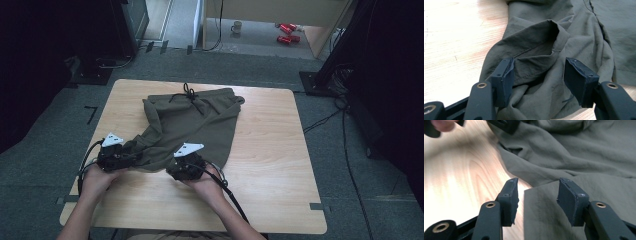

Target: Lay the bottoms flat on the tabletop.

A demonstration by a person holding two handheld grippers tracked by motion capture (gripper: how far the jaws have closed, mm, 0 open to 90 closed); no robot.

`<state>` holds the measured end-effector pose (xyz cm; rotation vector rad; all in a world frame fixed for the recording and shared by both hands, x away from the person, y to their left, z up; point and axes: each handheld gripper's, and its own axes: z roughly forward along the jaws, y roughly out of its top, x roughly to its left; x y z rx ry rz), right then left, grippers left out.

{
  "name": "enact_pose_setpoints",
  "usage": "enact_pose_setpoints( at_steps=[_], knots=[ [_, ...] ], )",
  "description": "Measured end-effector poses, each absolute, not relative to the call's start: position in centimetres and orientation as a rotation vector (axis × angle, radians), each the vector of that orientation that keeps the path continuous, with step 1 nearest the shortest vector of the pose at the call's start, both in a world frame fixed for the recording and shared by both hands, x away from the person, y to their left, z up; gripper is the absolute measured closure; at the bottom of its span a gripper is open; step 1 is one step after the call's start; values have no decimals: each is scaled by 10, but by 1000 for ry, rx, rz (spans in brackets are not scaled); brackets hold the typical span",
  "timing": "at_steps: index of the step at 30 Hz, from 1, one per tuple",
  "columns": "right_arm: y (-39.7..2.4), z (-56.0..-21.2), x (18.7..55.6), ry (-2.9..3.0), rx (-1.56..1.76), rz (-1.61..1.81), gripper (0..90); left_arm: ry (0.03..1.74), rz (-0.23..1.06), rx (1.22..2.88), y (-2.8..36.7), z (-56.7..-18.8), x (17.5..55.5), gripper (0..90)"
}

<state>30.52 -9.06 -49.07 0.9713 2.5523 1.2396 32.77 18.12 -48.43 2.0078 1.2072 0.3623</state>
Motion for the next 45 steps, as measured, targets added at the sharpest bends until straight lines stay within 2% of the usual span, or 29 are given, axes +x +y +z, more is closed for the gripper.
enact_pose_setpoints(
  at_steps=[7, 16, 18, 22, 25, 45],
  knots=[
    [-80, -505, 309, 2556, 988, 1202, 485, 1223, 353, 1999, 186, -486, 328, 402],
    [-74, -516, 304, 2506, 946, 1130, 527, 1250, 355, 1987, 193, -487, 327, 390],
    [-72, -517, 299, 2485, 905, 1113, 582, 1253, 355, 1991, 193, -487, 327, 390],
    [-74, -517, 297, 2485, 919, 1127, 775, 1253, 356, 1992, 193, -487, 327, 389],
    [-79, -514, 301, 2502, 989, 1116, 847, 1257, 353, 1993, 193, -488, 328, 388],
    [-157, -457, 297, 2308, 1114, 1270, 850, 1232, 381, 1989, 187, -484, 328, 390]
  ],
)
